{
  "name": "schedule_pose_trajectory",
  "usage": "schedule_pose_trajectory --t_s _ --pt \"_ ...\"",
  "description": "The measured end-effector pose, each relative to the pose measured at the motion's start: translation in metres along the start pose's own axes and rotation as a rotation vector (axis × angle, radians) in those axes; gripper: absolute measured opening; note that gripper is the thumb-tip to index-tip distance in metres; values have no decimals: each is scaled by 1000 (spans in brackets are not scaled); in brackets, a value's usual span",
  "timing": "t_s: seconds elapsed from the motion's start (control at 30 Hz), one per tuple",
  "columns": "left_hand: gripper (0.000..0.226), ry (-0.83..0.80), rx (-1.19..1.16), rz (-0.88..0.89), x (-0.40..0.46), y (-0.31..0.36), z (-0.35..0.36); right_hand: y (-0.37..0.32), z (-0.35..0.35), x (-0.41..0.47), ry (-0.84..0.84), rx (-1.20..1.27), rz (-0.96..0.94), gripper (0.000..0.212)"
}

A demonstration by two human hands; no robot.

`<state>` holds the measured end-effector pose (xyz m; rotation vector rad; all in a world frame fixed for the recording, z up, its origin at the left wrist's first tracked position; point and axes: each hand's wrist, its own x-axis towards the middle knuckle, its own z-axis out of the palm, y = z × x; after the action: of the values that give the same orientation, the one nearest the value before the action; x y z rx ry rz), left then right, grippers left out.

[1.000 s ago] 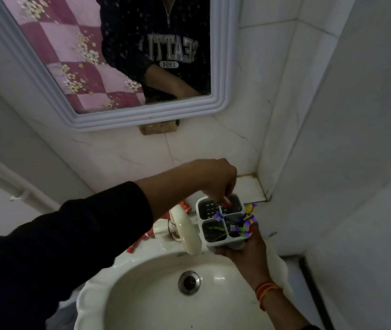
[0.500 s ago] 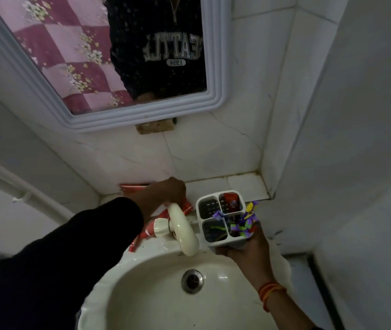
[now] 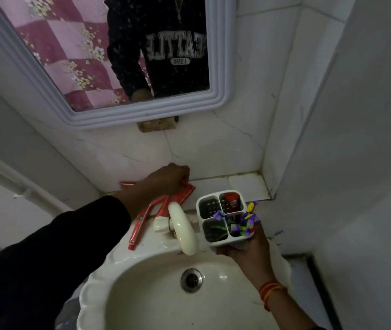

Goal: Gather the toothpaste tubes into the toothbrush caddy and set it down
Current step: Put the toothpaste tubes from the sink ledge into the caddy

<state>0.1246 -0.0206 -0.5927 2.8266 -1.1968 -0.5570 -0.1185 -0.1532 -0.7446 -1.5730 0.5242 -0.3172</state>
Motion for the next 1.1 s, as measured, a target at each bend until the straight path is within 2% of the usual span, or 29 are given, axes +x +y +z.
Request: schedule_pose_trajectory --t_s 0.1,0.23,0.33,0.57,0.67,0.73,0.87,0.93,1.03,1.1 --pt "25 229 -39 86 -24 18 -28 -2 -2 1 -19 115 7 106" --pt "26 587 -158 219 -54 48 -56 -8 0 0 -29 110 -67 107" --pt "22 701 -282 266 -66 72 -68 -7 -2 0 -61 146 -67 106" --pt "20 573 -412 321 -65 101 -54 -10 -1 0 -90 271 -36 95" --pt "21 484 -416 348 -61 101 -61 -12 -1 0 -111 409 -13 77" --pt "22 453 -389 376 -61 101 -66 -10 -1 1 -104 412 3 83" --pt "24 449 -312 428 -60 101 -66 -23 -1 -2 -98 439 80 119" --pt "23 439 -300 422 -58 99 -63 -26 -1 -3 -85 416 91 119" --pt "23 428 -301 406 -52 96 -52 -24 -3 -3 -84 344 91 103" --pt "23 374 -283 380 -48 93 -43 -17 -3 0 -111 452 109 97"
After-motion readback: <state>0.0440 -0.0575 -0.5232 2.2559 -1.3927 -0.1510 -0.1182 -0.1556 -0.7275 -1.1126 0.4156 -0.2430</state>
